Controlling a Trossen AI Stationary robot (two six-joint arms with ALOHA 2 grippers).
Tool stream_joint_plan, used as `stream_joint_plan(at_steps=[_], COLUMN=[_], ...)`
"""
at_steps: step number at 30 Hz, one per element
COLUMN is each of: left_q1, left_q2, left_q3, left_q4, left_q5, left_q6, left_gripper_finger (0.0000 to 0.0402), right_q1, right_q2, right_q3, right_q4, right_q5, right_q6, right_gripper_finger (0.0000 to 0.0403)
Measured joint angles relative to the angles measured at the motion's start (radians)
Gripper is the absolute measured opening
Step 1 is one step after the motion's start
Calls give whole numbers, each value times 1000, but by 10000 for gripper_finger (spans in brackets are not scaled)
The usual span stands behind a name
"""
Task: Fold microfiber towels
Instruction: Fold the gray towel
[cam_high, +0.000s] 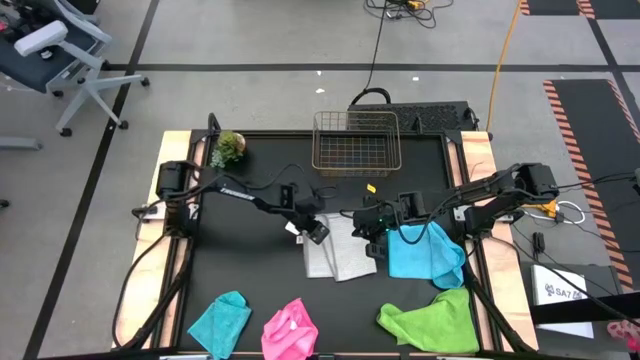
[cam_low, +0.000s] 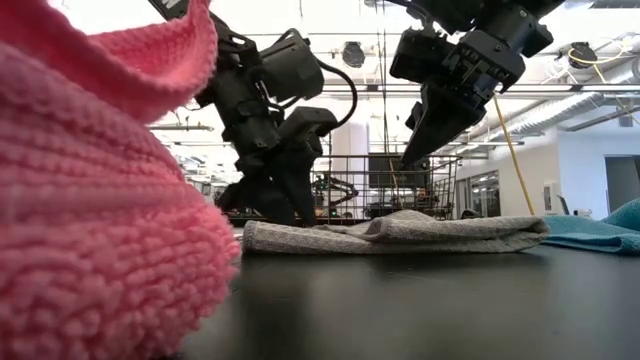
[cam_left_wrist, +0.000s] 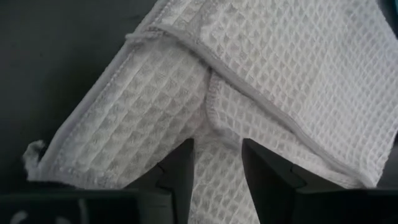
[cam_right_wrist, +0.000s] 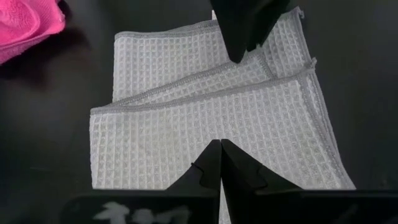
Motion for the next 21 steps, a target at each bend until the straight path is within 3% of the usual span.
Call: stream_joint_plan(at_steps=[8,21], left_q1=[4,4], left_q2=[6,6], left_q3=[0,-1], left_q4=[102,94], left_q5=[21,-13], left_q6=[-5,-21], left_gripper_finger=[141,128], right_q1=[0,0], right_q2=[0,0], right_q3=[0,0], right_q4=[4,4], right_q5=[0,0], right_q6=[0,0], right_gripper_finger=[0,0])
